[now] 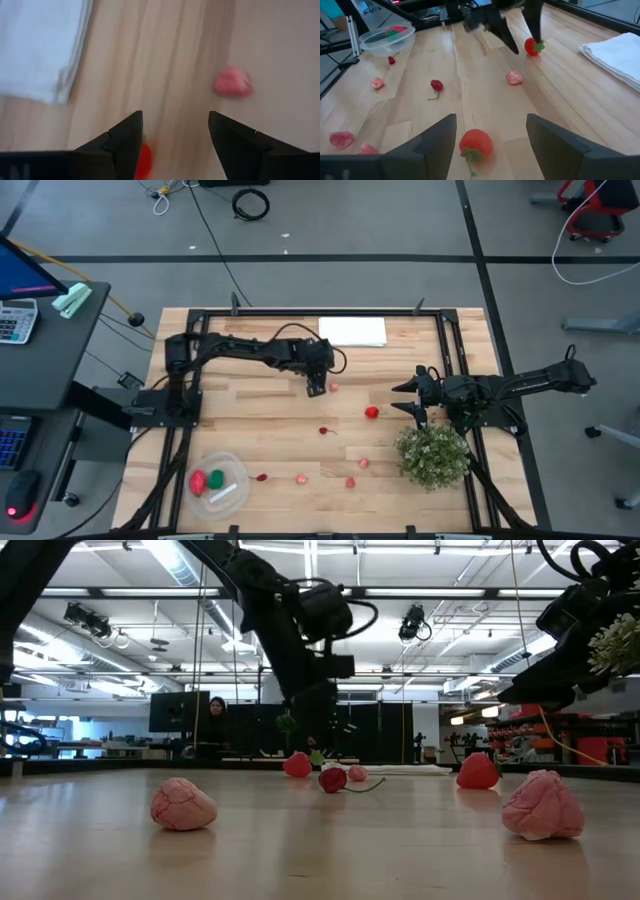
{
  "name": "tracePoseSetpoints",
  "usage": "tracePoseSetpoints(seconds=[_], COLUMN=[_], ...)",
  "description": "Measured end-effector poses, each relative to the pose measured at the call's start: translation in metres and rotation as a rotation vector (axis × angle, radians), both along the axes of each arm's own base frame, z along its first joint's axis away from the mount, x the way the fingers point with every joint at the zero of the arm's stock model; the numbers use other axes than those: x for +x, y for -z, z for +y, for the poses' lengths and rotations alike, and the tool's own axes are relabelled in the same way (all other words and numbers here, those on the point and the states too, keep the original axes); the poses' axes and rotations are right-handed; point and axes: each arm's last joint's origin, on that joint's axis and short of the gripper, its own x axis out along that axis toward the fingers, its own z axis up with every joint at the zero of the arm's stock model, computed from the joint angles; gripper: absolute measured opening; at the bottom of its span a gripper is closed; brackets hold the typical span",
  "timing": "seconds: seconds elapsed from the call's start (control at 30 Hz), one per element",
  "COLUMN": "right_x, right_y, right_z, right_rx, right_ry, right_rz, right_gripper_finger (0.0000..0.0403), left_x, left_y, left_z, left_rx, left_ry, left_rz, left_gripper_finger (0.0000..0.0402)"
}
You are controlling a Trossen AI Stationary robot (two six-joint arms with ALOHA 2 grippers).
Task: Pick and placing Produce into tupperware
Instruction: Put the strawberry into the transparent plastic container
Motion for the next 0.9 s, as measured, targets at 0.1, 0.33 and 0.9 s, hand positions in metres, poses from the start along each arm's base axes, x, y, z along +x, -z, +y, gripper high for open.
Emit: tracePoseSetpoints(seconds=[0.1,0.33,0.9], right_x=[0.0000,-0.0002,-0.0002], right_y=[0.0001,0.0005,0.0006], right_z=[0.0000,0.0000,0.0000], right_rx=[0.000,-0.001,-0.001], right_ry=[0.000,0.000,0.000], right_rz=[0.002,0.005,0.007], right_gripper_finger=[0.0250,0.0250,0.0250], left_x=[0.0009,-0.0002,-0.0057], left_y=[0.0064,0.0062,0.0079], left_z=[0.0026,0.0076,0.0067], left_rx=[0.090,0.164,0.135], left_ry=[-0.014,-0.061,-0.095], left_rz=[0.038,0.057,0.101], left_gripper_finger=[0.0231,0.0231,0.0231])
